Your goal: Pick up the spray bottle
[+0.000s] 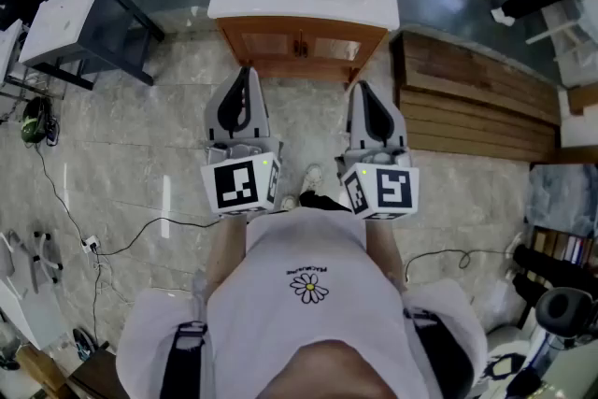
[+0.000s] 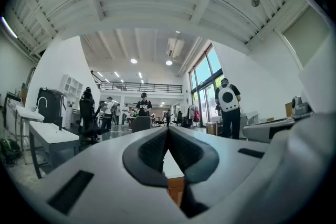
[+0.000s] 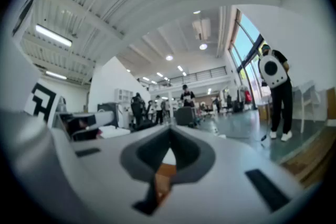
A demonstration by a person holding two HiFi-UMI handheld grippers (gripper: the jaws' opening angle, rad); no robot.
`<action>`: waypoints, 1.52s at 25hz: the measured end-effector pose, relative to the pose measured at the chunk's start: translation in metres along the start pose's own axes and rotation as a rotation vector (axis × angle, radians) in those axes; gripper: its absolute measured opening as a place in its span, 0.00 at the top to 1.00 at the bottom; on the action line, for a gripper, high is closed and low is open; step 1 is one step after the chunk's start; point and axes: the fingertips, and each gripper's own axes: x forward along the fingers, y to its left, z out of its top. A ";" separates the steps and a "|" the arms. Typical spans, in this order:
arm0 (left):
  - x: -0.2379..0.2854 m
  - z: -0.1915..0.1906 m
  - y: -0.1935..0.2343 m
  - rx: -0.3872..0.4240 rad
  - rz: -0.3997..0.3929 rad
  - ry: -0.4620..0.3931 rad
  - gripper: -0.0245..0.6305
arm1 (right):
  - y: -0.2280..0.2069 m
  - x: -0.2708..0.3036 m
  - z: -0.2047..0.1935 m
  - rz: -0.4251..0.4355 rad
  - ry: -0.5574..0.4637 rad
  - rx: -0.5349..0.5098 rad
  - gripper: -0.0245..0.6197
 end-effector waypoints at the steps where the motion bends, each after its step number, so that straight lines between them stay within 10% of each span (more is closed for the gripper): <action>1: 0.000 -0.002 -0.001 0.000 -0.001 0.004 0.93 | 0.000 0.000 0.000 0.003 -0.001 -0.001 0.92; 38: 0.062 -0.004 -0.035 0.002 -0.014 -0.022 0.93 | -0.032 0.024 0.010 0.134 -0.075 0.014 0.92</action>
